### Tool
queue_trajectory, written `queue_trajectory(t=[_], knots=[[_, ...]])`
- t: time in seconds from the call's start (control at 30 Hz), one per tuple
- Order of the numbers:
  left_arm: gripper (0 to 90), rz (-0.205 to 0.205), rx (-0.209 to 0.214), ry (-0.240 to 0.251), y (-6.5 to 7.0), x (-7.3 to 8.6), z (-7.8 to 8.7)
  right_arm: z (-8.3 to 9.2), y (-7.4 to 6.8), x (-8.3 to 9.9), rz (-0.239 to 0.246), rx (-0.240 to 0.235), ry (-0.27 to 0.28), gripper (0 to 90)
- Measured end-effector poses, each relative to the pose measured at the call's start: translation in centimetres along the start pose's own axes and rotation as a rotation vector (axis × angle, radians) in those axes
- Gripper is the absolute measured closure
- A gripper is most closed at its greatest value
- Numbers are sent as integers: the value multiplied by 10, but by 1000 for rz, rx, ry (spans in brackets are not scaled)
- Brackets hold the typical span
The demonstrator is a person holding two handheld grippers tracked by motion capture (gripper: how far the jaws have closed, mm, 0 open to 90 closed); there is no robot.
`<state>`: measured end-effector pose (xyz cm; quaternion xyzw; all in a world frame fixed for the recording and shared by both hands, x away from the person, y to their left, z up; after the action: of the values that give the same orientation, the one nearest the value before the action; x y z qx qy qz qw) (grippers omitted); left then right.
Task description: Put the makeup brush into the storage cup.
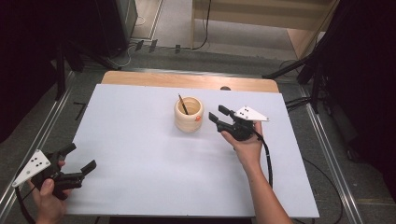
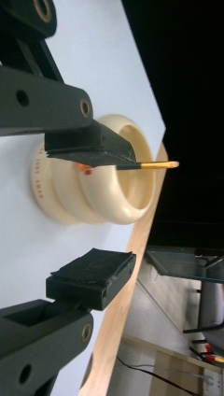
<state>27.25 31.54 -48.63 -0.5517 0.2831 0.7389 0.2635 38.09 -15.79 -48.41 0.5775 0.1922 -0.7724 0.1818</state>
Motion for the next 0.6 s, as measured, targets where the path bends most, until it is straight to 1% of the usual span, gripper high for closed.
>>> queue_trajectory(t=[0.07, 0.2, 0.27, 0.3, 0.4, 0.43, 0.5, 0.6], knots=[[0, -2, 0, 0, 0, 0, 0, 2, 1, 1, 0, 1, 4, 460], [0, -2, -1, 1, 0, 0, 0, 14, 5, 6, -1, 12, 8, 458], [0, -2, -2, 0, 0, 0, 0, 16, 5, 7, -1, 13, 13, 458], [0, -2, -1, 0, 1, 0, 0, 20, 6, 9, -1, 17, 17, 458], [0, -4, 1, -2, 1, 0, 0, 24, 8, 11, -6, 18, 18, 455], [0, -2, 2, -1, 1, 0, 0, 26, 9, 12, -8, 20, 10, 452], [0, -3, 1, -2, 1, 0, 0, 30, 10, 13, -10, 27, 27, 451], [0, -3, 1, -1, 1, 0, -1, 39, 14, 16, -18, 34, 32, 449]])
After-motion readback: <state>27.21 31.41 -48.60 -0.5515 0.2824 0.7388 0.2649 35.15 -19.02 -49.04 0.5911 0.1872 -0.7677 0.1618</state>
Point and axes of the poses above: each handheld gripper's, and its own axes: z roughly backward along the jaws, x roughly out of its underside, y roughly to its right, the point moved 6 cm from there along -z, roughly forward along the jaws, and after that the axes turned 7 degrees about x, right-handed, at the moved point
